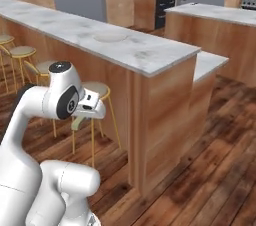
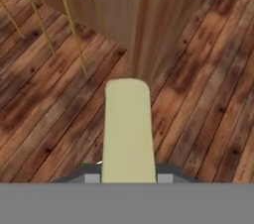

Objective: Retrieve the butter from the fridge and place it on a plate on the dining table. Then retrieve the butter knife by the fridge and place it near the plate.

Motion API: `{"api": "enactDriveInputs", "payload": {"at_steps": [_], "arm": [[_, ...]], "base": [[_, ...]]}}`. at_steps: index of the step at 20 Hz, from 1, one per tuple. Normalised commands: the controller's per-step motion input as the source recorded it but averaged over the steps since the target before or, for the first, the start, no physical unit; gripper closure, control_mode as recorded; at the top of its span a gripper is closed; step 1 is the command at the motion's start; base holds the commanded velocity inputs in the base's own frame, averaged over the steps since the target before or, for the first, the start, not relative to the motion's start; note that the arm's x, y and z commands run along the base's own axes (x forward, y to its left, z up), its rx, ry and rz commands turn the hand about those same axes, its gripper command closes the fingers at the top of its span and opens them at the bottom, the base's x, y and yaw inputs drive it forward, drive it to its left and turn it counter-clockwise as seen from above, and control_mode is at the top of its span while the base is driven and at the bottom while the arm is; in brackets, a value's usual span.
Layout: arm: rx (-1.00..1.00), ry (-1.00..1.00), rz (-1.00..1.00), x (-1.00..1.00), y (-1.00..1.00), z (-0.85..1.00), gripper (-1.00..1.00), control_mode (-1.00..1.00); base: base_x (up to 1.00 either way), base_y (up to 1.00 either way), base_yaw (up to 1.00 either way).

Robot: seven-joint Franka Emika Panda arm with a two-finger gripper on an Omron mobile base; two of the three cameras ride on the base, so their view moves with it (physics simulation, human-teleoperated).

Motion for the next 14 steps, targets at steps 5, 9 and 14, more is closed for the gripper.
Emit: {"api": "enactDriveInputs", "payload": {"at_steps": [5, 9, 14], "arm": [[0.0, 0.0, 0.0, 0.0, 0.0, 0.0, 1.0, 1.0], [0.0, 0.0, 0.0, 0.0, 0.0, 0.0, 1.0, 1.0], [0.0, 0.0, 0.0, 0.0, 0.0, 0.0, 1.0, 1.0]], "base": [[0.13, 1.0, -0.45], [0.01, 1.0, -0.44], [0.0, 1.0, -0.43]]}}
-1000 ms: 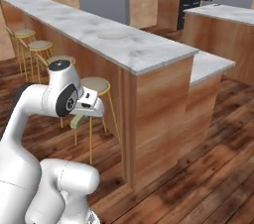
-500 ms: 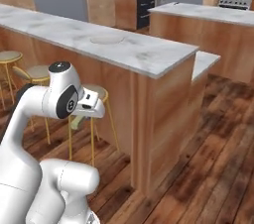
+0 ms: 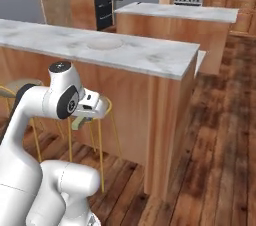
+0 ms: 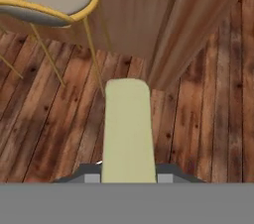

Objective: Retrieve the butter from the fridge and place it on a plate on the dining table. Then retrieve the butter knife by the fridge and place it near the plate.

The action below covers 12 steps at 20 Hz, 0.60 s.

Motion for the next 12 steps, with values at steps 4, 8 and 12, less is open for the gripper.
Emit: {"api": "enactDriveInputs", "payload": {"at_steps": [4, 8, 12], "arm": [[0.0, 0.0, 0.0, 0.0, 0.0, 0.0, 1.0, 1.0], [0.0, 0.0, 0.0, 0.0, 0.0, 0.0, 1.0, 1.0], [0.0, 0.0, 0.0, 0.0, 0.0, 0.0, 1.0, 1.0]], "base": [[0.0, 1.0, -0.42], [0.0, 0.99, -0.47], [0.06, 0.94, -0.47]]}}
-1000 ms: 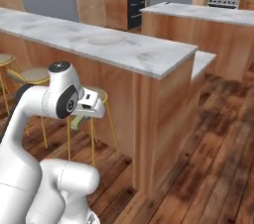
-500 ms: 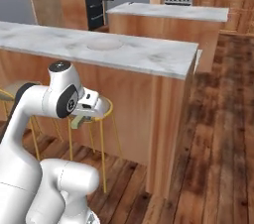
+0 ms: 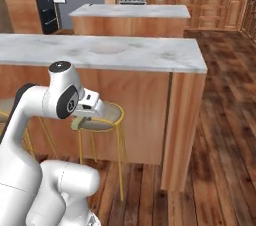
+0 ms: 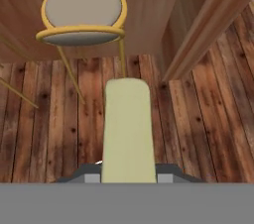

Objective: Retrieve the butter from the fridge and place it on a plate on the dining table. Then retrieve the butter knife by the fridge and place it near the plate.

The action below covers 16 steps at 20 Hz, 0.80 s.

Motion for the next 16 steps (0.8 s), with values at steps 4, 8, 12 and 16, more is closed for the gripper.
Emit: {"api": "enactDriveInputs", "payload": {"at_steps": [4, 8, 12, 16], "arm": [[0.0, 0.0, 0.0, 0.0, 0.0, 0.0, 1.0, 1.0], [0.0, 0.0, 0.0, 0.0, 0.0, 0.0, 1.0, 1.0], [0.0, 0.0, 0.0, 0.0, 0.0, 0.0, 1.0, 1.0], [0.0, 0.0, 0.0, 0.0, 0.0, 0.0, 1.0, 1.0]], "base": [[0.24, 0.71, -0.29], [0.24, 0.18, -0.08], [0.35, 0.0, 0.0], [0.38, -0.01, 0.0]]}}
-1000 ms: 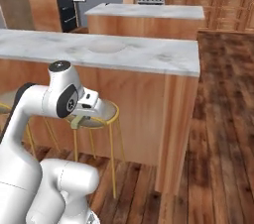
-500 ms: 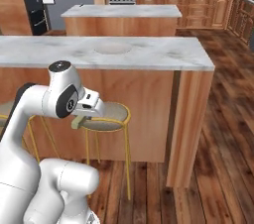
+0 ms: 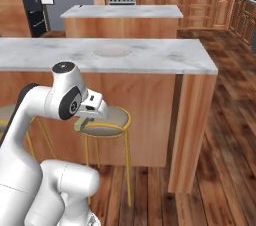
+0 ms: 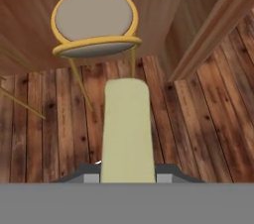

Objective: Retrieve the butter from the fridge and place it on a plate on the dining table. Then retrieve the butter knife by the fridge and place it near the plate.

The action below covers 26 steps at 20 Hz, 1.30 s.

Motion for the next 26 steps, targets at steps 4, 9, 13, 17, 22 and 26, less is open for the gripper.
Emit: {"api": "enactDriveInputs", "payload": {"at_steps": [4, 9, 13, 17, 22, 26], "arm": [[0.0, 0.0, 0.0, 0.0, 0.0, 0.0, 1.0, 1.0], [0.0, 0.0, 0.0, 0.0, 0.0, 0.0, 1.0, 1.0], [0.0, 0.0, 0.0, 0.0, 0.0, 0.0, 1.0, 1.0], [0.0, 0.0, 0.0, 0.0, 0.0, 0.0, 1.0, 1.0], [0.0, 0.0, 0.0, 0.0, 0.0, 0.0, 1.0, 1.0], [0.0, 0.0, 0.0, 0.0, 0.0, 0.0, 1.0, 1.0]], "base": [[0.41, 0.0, 0.0], [0.55, 0.0, 0.0], [0.71, 0.0, 0.0], [0.53, 0.0, 0.0], [0.58, 0.0, 0.0], [0.25, 0.0, 0.0]]}}
